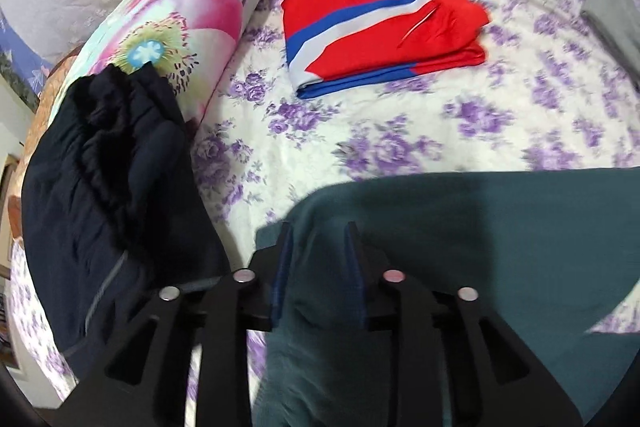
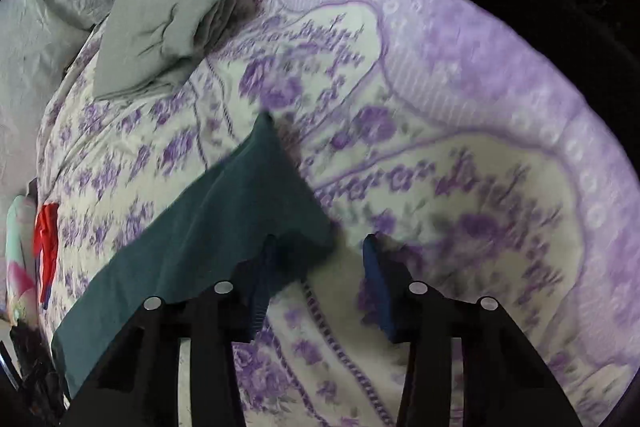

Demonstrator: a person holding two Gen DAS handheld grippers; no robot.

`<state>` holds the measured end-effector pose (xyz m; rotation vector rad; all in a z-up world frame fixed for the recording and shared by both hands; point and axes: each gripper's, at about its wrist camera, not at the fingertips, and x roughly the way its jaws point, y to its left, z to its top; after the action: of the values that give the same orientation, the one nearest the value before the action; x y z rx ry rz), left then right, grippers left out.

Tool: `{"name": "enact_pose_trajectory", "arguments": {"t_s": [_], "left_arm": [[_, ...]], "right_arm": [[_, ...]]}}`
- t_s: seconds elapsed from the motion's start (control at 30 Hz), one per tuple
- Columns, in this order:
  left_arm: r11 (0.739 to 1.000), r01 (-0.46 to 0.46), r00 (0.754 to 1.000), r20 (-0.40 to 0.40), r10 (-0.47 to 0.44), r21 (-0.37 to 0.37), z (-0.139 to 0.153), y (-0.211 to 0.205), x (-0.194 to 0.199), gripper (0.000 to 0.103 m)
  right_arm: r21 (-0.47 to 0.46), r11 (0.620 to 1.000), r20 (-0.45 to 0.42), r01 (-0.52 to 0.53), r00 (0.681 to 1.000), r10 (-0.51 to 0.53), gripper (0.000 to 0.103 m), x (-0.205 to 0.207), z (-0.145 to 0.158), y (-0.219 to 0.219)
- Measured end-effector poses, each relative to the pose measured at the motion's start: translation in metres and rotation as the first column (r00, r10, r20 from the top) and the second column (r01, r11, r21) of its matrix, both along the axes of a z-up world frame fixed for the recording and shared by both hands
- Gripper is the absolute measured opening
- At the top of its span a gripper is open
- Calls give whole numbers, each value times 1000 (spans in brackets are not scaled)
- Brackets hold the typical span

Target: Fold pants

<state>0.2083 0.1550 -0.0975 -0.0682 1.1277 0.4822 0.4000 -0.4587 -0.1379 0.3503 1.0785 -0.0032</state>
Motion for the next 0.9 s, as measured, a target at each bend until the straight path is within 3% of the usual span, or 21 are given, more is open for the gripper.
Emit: {"name": "enact_pose_trajectory", "arguments": {"t_s": [0.03, 0.07, 0.1, 0.13, 0.2, 0.33, 0.37, 0.43, 0.47, 0.53, 0.57, 0.63, 0.77, 0.83, 0.9], "left_arm": [[1000, -7, 1000, 12, 7, -4, 4, -6, -8, 33], [1000, -7, 1000, 25, 8, -17, 7, -12, -14, 34], [1000, -2, 999, 32, 3, -30, 8, -19, -17, 35], [999, 4, 999, 35, -3, -41, 8, -24, -20, 36], [998, 20, 999, 28, -18, -65, 4, -37, -28, 36], [997, 33, 999, -3, -33, -73, -8, -48, -35, 36], [996, 39, 999, -6, -39, -78, -11, -49, -36, 36], [996, 38, 999, -19, -40, -77, -15, -51, -36, 36], [996, 32, 999, -29, -35, -79, -16, -51, -38, 36], [997, 21, 999, -39, -24, -80, -16, -51, -40, 36], [997, 18, 999, -33, -21, -80, -14, -50, -42, 36], [997, 21, 999, -24, -22, -72, -9, -48, -45, 38], [998, -8, 1000, -12, 8, -61, -4, -38, -53, 42], [997, -18, 1000, -22, 17, -69, -7, -34, -56, 42], [997, -21, 999, -38, 18, -75, -13, -32, -58, 42]], "right_arm": [[4, 1000, -2, 3, 1000, -3, 43, -1, -2, 4], [6, 1000, -1, 5, 1000, -5, 34, 2, -4, 9], [18, 1000, 6, 1, 1000, -2, 13, 3, -4, 11], [31, 1000, 12, 0, 1000, 0, 10, 3, 0, 13], [-5, 1000, 41, 24, 999, -24, 9, 1, 17, 10], [43, 998, 43, 37, 998, -39, 9, -6, 51, -1], [34, 999, 39, 31, 999, -33, 10, -4, 53, -2], [-63, 994, 19, 92, 996, -91, 36, 5, 51, -7], [-175, 974, -37, 146, 987, -155, 70, 10, 42, -11], [-333, 923, -160, 194, 953, -258, 68, 15, 24, -20], [-318, 923, -139, 214, 953, -269, 61, 12, 26, -21], [-244, 951, -81, 189, 973, -214, 61, 3, 31, -16], [-204, 978, -116, 43, 991, -68, 64, 0, 6, 7], [-313, 950, -121, -23, 993, -16, 64, 3, -4, 18], [-488, 873, -110, 5, 992, -67, 70, 4, 3, 30]]}}
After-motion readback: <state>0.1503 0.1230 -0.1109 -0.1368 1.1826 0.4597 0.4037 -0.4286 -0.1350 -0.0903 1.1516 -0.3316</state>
